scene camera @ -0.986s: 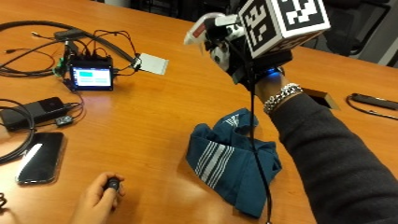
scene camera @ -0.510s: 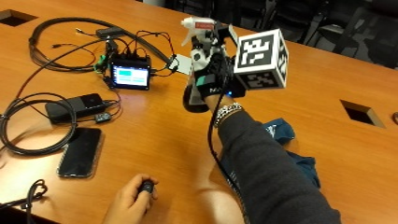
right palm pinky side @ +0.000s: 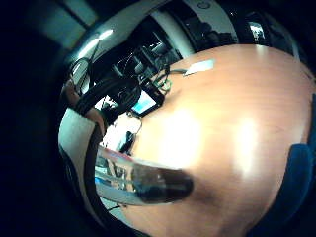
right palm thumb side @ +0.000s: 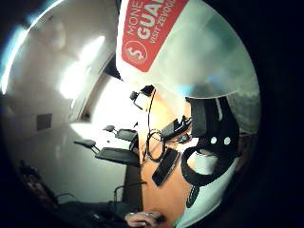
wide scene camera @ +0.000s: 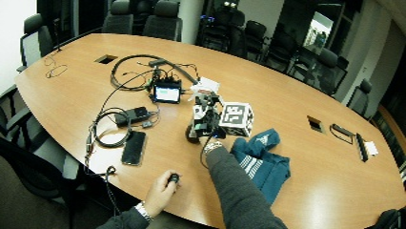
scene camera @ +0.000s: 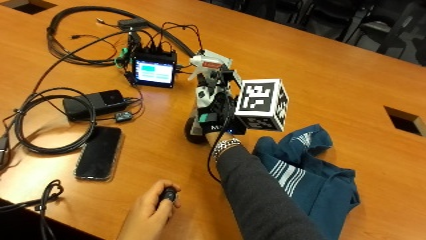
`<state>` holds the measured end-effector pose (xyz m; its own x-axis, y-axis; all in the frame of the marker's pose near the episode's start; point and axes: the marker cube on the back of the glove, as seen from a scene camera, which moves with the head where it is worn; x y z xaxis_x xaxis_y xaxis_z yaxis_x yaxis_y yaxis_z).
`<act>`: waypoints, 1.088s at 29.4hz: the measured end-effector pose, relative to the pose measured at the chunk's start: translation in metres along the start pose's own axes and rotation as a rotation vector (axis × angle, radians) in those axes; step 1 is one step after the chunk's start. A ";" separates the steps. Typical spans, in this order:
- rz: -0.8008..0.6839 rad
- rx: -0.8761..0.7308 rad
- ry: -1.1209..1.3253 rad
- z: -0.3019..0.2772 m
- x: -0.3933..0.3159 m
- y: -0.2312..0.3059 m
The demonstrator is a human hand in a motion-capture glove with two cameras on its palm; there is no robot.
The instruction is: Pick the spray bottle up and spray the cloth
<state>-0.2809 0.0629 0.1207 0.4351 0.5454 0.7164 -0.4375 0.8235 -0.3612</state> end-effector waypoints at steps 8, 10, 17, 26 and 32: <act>-0.038 0.051 0.014 -0.010 -0.006 -0.007; -0.028 0.048 0.013 -0.011 -0.006 -0.007; -0.043 0.039 0.010 -0.004 -0.005 0.000; 0.027 -0.035 0.042 0.004 0.013 0.023; 0.102 -0.139 0.058 0.010 0.025 0.033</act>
<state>-0.2922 0.1025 0.1324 0.4405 0.6320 0.6376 -0.3707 0.7749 -0.5120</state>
